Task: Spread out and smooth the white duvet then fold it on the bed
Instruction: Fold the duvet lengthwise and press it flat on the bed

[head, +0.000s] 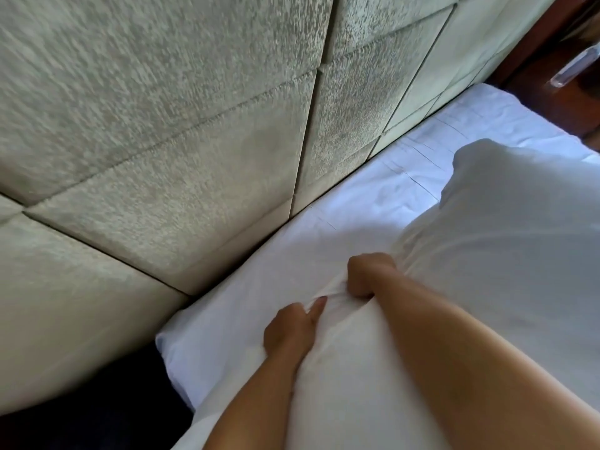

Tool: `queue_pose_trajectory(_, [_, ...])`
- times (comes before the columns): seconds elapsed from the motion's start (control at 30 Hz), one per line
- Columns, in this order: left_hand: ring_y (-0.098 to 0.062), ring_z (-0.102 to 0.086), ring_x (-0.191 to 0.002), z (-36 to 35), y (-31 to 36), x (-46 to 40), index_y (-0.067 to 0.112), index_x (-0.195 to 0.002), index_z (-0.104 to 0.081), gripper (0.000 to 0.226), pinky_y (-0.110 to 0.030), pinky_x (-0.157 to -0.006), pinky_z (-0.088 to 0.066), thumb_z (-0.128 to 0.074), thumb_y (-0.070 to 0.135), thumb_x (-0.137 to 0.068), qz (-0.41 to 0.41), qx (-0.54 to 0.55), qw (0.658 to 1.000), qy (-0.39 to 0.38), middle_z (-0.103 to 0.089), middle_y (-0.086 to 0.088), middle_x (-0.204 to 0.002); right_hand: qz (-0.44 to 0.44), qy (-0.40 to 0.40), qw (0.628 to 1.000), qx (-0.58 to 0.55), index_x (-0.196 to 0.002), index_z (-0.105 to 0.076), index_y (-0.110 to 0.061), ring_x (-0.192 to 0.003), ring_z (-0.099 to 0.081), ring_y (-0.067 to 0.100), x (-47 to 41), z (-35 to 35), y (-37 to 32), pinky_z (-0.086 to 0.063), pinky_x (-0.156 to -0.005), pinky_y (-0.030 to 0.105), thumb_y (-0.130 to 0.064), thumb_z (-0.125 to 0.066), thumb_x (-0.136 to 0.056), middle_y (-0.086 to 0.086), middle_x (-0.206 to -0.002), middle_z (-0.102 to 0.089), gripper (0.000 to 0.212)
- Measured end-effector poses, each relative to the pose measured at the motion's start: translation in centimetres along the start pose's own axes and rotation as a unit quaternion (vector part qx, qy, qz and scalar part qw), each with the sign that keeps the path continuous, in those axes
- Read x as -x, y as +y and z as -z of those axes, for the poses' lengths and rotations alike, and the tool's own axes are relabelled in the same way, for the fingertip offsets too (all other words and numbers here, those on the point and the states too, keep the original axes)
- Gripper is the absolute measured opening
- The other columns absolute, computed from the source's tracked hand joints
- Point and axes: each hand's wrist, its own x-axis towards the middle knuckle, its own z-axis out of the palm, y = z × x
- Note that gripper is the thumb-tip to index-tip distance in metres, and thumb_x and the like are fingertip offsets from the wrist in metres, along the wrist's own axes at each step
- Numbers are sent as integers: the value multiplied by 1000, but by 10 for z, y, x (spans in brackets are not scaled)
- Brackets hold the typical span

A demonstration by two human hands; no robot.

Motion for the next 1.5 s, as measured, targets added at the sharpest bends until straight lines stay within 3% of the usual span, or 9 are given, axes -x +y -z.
queue_pose_trajectory(0.2, [-25, -62, -92, 63, 28, 22, 19, -78, -50, 60, -30, -70, -41, -29, 74, -87, -49, 15, 998, 40, -66, -5, -99, -16, 78, 997, -8, -114, -58, -16, -107, -60, 24, 38, 64, 8, -44, -82, 30, -19, -45, -86, 4, -119, -60, 31])
queue_pose_trajectory(0.33, [-30, -62, -99, 141, 40, 10, 16, -95, -63, 67, -32, -77, -44, -27, 72, -89, -88, -10, 988, 124, -67, -9, -104, -10, 181, 983, -31, -113, -57, -15, -108, -60, 25, 37, 136, -2, -45, -86, 31, -16, -46, -86, 6, -118, -61, 29])
queue_pose_trajectory(0.43, [-30, -64, -98, 191, 28, -8, 12, -96, -65, 66, -33, -80, -48, -27, 67, -92, -119, -39, 971, 202, -69, -11, -102, 10, 238, 968, -75, -120, -58, -16, -114, -58, 25, 28, 184, -30, -46, -90, 30, -19, -49, -89, 6, -123, -61, 33])
queue_pose_trajectory(0.53, [-27, -64, -100, 204, 17, -25, 12, -104, -65, 51, -32, -79, -50, -33, 52, -98, -139, -122, 963, 195, -69, -9, -106, 3, 234, 968, -87, -123, -60, -13, -119, -55, 25, 1, 195, -45, -43, -85, 21, -20, -46, -94, 6, -127, -60, 33])
queue_pose_trajectory(0.67, [-30, -63, -103, 200, 16, -40, 12, -113, -57, 24, -37, -81, -50, -42, 20, -96, -156, -224, 947, 169, -66, -13, -113, -19, 175, 984, 7, -140, -45, -13, -135, -38, 28, -17, 176, -56, -27, -110, 40, -21, -37, -99, 9, -146, -43, 42])
queue_pose_trajectory(0.83, [-31, -63, -100, 207, 16, -44, 6, -105, -61, 23, -37, -79, -49, -44, 17, -93, -193, -145, 964, 114, -66, -19, -110, 8, 226, 973, -50, -128, -58, -18, -129, -48, 23, 1, 187, -53, -32, -105, 35, -24, -43, -96, 2, -135, -55, 36])
queue_pose_trajectory(1.07, [-30, -60, -107, 220, 30, -19, 6, -108, -64, 32, -33, -86, -47, -40, 22, -96, -148, -104, 980, 83, -64, -17, -119, 23, 314, 946, -70, -120, -61, -22, -121, -50, 24, 48, 182, -20, -32, -102, 34, -21, -48, -91, 5, -127, -57, 32])
queue_pose_trajectory(1.3, [-34, -59, -100, 201, 37, 55, 11, -91, -59, 30, -40, -84, -49, -32, 24, -95, -168, -77, 960, 210, -64, -18, -109, 78, 328, 930, -148, -131, -52, -16, -131, -40, 26, 129, 134, 9, -22, -111, 36, -28, -32, -98, 9, -138, -48, 40])
queue_pose_trajectory(1.5, [-28, -51, -119, 129, 39, 177, 20, -124, -55, 39, -37, -96, -42, -27, 31, -100, -204, -196, 894, 346, -56, -6, -131, 122, 426, 866, -234, -137, -47, -22, -139, -28, 20, 237, 26, 27, -13, -115, 32, -34, -26, -100, 2, -145, -41, 44])
